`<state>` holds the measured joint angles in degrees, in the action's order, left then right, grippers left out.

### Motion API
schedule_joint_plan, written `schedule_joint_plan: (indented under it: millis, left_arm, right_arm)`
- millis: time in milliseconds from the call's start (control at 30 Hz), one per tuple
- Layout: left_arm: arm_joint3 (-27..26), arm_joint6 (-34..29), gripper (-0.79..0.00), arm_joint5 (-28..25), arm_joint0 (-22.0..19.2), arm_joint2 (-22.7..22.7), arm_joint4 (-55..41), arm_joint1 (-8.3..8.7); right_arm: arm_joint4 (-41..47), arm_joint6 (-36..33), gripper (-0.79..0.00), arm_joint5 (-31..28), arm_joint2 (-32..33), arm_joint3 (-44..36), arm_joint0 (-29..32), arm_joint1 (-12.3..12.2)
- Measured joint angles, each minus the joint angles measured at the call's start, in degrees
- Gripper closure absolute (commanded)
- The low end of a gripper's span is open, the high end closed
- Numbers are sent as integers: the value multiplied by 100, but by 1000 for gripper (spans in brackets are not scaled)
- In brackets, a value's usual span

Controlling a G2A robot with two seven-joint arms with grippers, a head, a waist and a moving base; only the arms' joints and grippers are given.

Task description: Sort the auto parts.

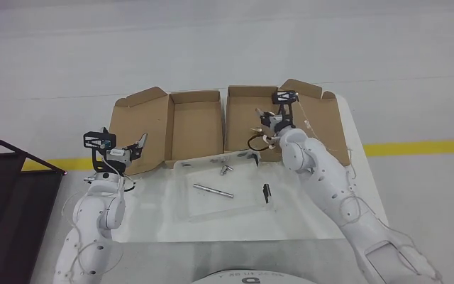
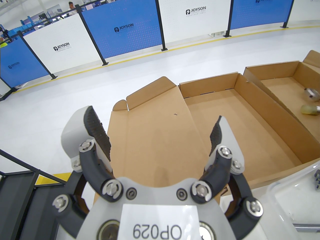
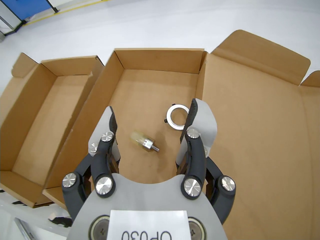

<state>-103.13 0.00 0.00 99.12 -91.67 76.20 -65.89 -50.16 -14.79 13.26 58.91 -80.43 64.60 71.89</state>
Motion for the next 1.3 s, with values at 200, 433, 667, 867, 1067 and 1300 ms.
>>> schedule_joint_plan:
  millis: [200,433,667,867,1067,1300]
  left_arm:
    - [0,0,-785,0,0,0,0,0]
    - [0,0,-785,0,0,0,0,0]
    - [0,0,-785,0,0,0,0,0]
    - [0,0,-785,0,0,0,0,0]
    - [0,0,-785,0,0,0,0,0]
    - [-312,555,-785,-325,266,129,851,37]
  right_arm:
    - [811,841,-653,-814,320,-721,421,13]
    - [1818,1918,-785,-2275,340,-863,660,100]
    - [2120,2014,-785,-2630,344,-739,567,129]
    - [2119,2014,-785,-2629,344,-740,567,129]
    - [2119,2010,-785,-2631,343,-739,570,129]
    - [1583,1662,-785,-2989,675,-638,751,24]
